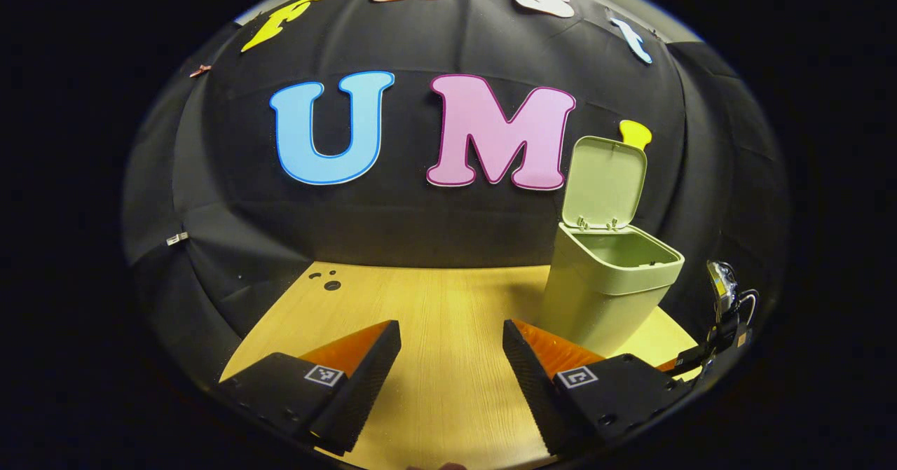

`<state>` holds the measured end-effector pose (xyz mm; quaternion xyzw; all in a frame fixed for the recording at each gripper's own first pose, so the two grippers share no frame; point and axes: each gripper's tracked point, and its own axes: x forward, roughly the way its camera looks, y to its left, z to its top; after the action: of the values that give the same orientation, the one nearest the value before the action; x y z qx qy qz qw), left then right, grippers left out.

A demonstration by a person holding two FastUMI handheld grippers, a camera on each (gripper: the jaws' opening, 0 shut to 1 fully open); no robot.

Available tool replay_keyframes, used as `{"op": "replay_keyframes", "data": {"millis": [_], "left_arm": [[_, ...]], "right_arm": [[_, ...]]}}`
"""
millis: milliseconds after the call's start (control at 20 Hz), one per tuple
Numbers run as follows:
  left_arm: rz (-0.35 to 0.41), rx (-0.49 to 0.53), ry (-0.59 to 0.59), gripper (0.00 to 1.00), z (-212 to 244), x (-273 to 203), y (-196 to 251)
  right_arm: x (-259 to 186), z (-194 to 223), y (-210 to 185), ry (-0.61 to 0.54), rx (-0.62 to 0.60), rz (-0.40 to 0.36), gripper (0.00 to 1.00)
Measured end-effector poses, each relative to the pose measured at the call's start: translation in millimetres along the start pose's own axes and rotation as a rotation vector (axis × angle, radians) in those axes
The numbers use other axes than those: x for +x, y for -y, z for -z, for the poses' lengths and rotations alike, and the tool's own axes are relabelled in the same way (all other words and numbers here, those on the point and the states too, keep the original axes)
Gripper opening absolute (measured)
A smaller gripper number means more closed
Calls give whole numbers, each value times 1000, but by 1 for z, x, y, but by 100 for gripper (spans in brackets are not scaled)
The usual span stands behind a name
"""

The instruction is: Press the lid of the desktop garbage bin to open it, pick up the crumpled paper on the desktop and throw it into the bin, then pick up the pop can on the desktop and drop it into the bin, and finally close the garbage bin lid.

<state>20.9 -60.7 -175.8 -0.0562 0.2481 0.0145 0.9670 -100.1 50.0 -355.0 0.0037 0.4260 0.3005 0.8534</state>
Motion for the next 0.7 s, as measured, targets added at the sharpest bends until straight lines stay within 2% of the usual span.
{"op": "replay_keyframes", "data": {"millis": [700], "left_arm": [[11, 2, 5, 95, -1, 0, 5]], "right_arm": [[-27, -23, -1, 70, 1, -3, 68]]}}
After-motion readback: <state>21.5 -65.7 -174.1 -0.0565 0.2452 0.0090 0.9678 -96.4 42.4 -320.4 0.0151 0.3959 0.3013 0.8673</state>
